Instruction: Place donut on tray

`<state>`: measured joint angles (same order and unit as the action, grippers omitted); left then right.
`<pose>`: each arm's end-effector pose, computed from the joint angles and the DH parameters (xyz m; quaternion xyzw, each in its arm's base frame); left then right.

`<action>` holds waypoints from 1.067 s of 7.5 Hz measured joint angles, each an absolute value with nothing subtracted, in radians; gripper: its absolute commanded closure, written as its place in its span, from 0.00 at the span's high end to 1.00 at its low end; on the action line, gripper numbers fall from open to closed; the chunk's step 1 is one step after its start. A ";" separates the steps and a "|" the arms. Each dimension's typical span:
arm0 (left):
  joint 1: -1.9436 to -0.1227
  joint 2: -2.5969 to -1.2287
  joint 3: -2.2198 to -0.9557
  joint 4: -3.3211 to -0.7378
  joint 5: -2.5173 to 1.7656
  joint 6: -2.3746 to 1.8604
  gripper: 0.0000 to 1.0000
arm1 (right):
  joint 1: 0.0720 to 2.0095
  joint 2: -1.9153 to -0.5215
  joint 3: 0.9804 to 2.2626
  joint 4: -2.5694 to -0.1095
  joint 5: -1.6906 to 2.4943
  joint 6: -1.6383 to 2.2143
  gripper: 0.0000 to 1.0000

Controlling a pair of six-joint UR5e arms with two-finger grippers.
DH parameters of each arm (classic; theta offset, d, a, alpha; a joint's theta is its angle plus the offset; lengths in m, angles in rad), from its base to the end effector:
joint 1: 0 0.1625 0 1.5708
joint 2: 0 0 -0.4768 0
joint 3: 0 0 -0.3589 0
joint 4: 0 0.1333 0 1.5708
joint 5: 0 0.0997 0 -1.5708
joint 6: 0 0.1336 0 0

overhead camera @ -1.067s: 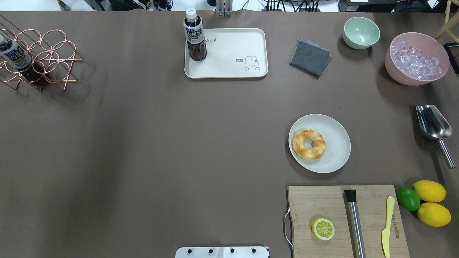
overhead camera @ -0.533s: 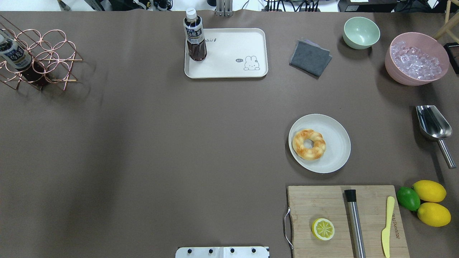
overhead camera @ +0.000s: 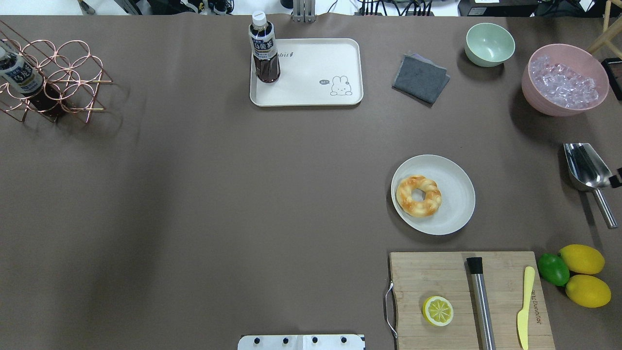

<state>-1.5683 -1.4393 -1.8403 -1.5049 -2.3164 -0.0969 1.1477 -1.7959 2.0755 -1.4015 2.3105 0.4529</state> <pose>-0.0417 -0.3996 0.6765 0.0154 0.3652 -0.0308 0.9303 -0.1130 -0.3562 0.5739 0.0385 -0.4072 -0.0669 0.9101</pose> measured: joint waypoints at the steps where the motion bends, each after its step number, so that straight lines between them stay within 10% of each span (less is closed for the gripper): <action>1: -1.568 -1.442 -1.837 -1.505 -2.317 -0.097 0.98 | 1.062 -1.753 2.031 -1.276 2.299 0.603 0.98; 8: -1.566 -1.482 -1.785 -1.506 -2.319 -0.096 0.98 | 0.757 -1.513 1.804 -1.091 2.098 0.993 0.96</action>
